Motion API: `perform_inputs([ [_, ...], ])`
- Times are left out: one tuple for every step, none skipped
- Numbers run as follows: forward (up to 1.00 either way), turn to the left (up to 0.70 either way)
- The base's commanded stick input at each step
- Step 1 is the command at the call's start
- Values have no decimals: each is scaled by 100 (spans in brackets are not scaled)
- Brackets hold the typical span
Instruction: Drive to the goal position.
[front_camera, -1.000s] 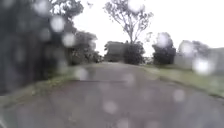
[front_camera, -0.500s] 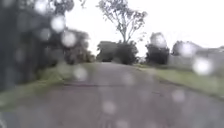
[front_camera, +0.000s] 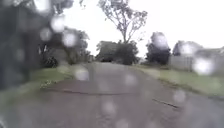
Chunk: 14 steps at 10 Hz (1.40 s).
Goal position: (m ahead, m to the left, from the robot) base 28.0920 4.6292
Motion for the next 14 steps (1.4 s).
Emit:
perform_inputs([
  [100, 0],
  [100, 0],
  [100, 0],
  [100, 0],
  [100, 0],
  [100, 0],
  [100, 0],
  [100, 0],
  [100, 0],
  [100, 0],
  [100, 0],
  [100, 0],
  [100, 0],
  [100, 0],
])
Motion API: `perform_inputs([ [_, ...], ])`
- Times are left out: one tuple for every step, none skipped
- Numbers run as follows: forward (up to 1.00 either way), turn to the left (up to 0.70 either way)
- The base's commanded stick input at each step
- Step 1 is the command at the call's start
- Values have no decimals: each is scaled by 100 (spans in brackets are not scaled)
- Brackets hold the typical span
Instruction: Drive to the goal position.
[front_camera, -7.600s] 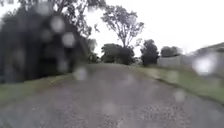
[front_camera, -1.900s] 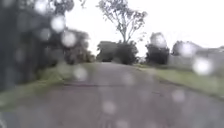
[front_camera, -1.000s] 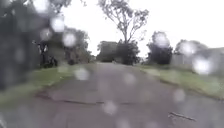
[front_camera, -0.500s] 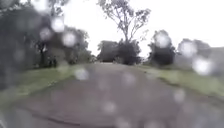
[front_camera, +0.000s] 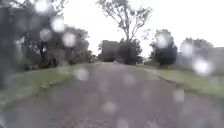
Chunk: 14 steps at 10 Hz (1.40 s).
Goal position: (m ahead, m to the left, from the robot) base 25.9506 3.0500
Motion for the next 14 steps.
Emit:
perform_inputs([
  [100, 0],
  [100, 0],
  [100, -1],
  [100, -1],
  [100, -2],
  [100, -2],
  [100, -2],
  [100, -2],
  [100, 0],
  [100, 0],
  [100, 0],
  [100, -1],
  [100, -1],
  [100, 0],
])
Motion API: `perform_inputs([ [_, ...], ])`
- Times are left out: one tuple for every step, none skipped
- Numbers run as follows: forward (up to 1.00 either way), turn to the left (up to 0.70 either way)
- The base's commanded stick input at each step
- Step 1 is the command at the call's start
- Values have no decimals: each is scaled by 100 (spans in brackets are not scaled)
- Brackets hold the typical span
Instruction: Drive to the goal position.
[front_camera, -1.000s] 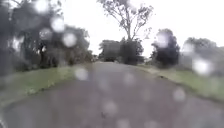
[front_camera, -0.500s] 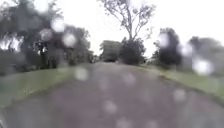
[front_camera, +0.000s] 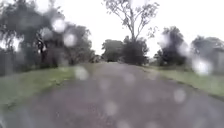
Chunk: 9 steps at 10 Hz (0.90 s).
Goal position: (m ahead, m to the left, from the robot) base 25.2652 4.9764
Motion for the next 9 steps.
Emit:
perform_inputs([
  [100, -23],
  [100, -32],
  [100, -39],
  [100, -39],
  [100, -39],
  [100, -2],
  [100, -2],
  [100, -2],
  [100, -2],
])
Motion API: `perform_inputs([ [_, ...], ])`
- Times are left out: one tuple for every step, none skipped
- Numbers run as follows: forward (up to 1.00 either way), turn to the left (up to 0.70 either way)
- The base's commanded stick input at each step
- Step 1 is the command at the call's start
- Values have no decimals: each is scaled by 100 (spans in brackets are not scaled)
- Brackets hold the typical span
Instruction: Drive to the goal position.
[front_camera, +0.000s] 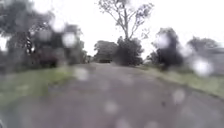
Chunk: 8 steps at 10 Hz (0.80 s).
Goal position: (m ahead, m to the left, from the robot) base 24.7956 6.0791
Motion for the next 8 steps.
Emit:
perform_inputs([
  [100, -2],
  [100, -2],
  [100, -2],
  [100, -2],
  [100, -2],
  [100, -2],
  [100, -2],
  [100, -2],
])
